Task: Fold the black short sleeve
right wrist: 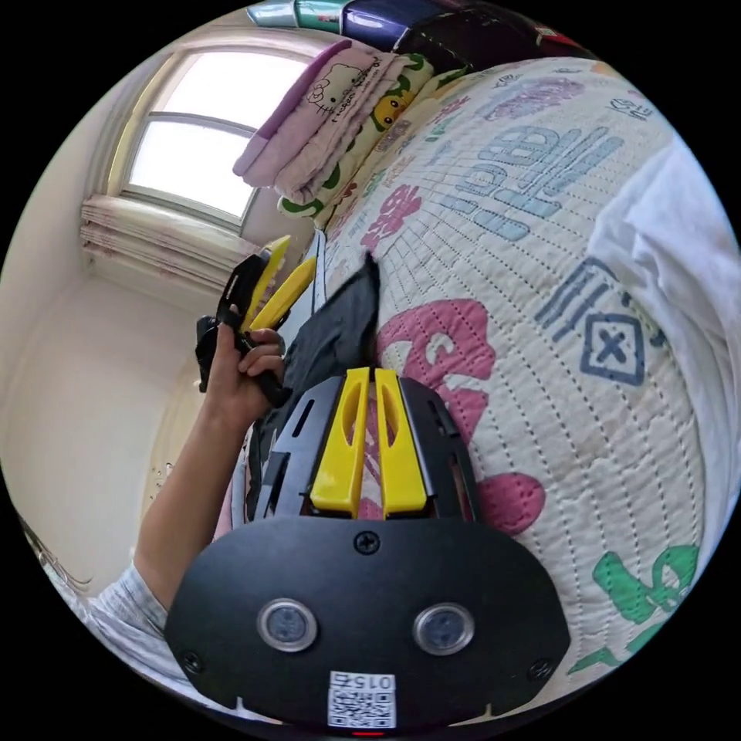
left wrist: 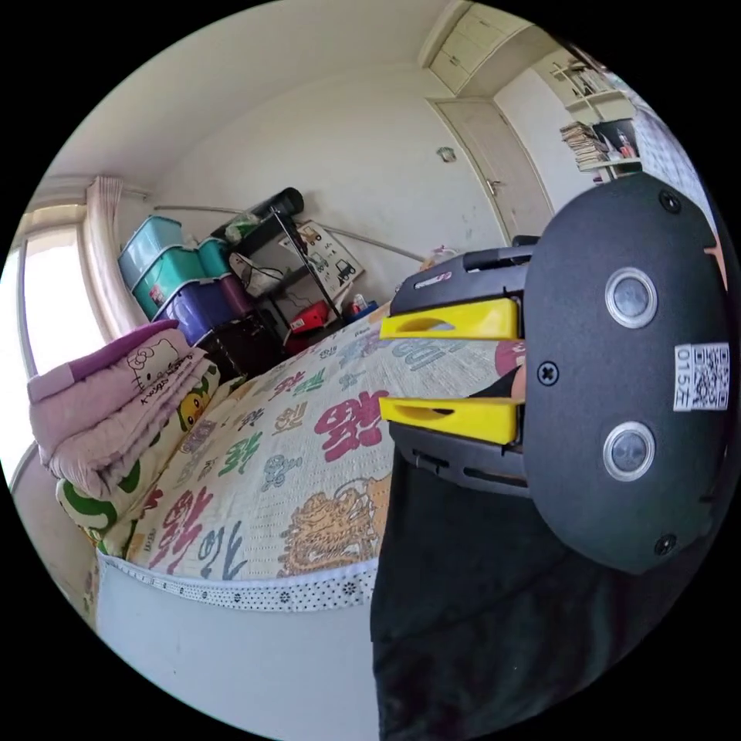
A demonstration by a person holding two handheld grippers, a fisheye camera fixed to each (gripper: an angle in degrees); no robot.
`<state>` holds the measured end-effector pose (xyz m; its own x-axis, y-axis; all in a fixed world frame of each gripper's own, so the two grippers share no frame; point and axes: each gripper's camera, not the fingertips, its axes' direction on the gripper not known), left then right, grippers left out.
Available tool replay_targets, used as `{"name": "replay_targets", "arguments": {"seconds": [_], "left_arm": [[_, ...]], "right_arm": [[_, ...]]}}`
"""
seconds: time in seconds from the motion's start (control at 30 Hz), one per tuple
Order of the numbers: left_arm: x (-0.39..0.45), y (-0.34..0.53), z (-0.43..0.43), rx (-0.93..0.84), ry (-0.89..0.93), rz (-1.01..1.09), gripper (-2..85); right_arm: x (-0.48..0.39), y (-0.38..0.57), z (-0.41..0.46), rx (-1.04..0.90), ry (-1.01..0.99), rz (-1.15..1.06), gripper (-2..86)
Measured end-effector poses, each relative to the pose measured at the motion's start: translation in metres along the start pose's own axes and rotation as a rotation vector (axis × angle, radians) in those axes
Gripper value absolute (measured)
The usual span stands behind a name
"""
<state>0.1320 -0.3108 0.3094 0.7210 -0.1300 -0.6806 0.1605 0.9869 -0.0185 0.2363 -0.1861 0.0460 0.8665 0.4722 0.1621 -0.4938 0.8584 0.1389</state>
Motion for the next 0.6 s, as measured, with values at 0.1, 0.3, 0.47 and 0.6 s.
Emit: {"name": "replay_targets", "arguments": {"seconds": [0.1, 0.3, 0.47, 0.6], "left_arm": [[0.053, 0.032, -0.089, 0.058, -0.042, 0.213, 9.3], [0.123, 0.189, -0.285, 0.018, -0.448, 0.356, 8.4], [0.105, 0.314, -0.371, -0.039, -0.809, 0.221, 6.9], [0.088, 0.354, -0.401, -0.077, -0.882, 0.149, 9.3]], "right_arm": [[0.007, 0.025, -0.021, 0.072, 0.044, -0.040, 1.8], [-0.078, 0.097, 0.007, -0.040, -0.006, -0.381, 3.0], [-0.140, 0.176, 0.118, -0.404, -0.212, -0.513, 4.2], [-0.166, 0.258, 0.217, -0.541, -0.083, -0.595, 5.8]]}}
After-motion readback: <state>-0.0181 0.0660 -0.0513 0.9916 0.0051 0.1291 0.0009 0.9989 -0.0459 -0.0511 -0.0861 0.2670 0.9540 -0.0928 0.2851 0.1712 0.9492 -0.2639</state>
